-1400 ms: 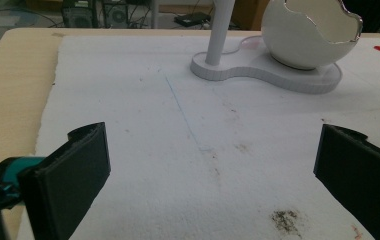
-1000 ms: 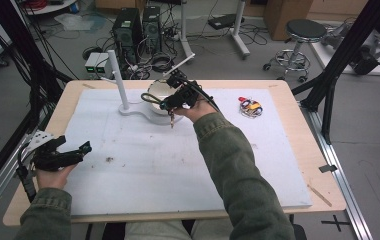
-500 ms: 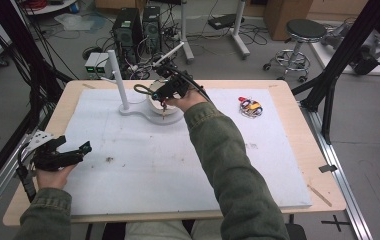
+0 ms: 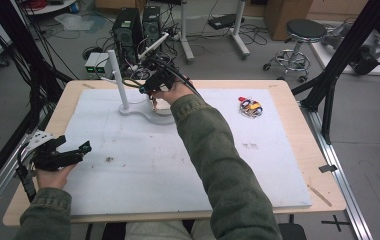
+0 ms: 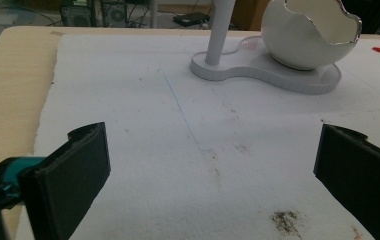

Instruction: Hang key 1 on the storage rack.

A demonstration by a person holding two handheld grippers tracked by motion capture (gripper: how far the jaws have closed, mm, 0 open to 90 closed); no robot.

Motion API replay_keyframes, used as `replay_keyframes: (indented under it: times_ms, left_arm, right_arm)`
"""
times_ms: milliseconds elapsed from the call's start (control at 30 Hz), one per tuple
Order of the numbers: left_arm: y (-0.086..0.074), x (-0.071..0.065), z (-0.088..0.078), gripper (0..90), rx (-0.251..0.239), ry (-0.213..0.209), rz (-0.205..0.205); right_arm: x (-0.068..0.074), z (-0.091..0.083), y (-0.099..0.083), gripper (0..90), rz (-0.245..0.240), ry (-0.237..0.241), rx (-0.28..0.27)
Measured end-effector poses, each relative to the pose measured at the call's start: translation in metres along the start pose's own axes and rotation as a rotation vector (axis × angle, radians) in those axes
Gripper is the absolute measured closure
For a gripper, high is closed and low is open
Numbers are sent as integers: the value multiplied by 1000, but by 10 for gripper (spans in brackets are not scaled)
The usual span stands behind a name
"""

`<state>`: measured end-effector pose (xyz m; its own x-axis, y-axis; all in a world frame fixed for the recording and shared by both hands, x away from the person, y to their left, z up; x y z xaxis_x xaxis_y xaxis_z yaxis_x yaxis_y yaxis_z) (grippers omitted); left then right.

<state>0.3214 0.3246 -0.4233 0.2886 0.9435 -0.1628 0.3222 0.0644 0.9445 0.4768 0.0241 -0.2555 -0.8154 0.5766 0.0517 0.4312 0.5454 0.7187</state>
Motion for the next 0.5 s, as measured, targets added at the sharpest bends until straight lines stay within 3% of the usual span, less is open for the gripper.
replay_keyframes:
  times_ms: [500]
  left_arm:
    - [0,1,1,20,-5,-3,-8]
  right_arm:
    - [7,11,28,719,-15,1,-19]
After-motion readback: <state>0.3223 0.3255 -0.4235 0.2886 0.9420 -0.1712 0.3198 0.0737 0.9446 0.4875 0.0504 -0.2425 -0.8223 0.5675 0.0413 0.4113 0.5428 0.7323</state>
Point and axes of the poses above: each handheld gripper's, and its own axes: z roughly forward along the jaws, y roughly out of its top, x roughly to its left, the point moved 2 cm from there along z, roughly forward along the jaws, and after that the axes turned 5 degrees about -x, right-handed, at the moved point
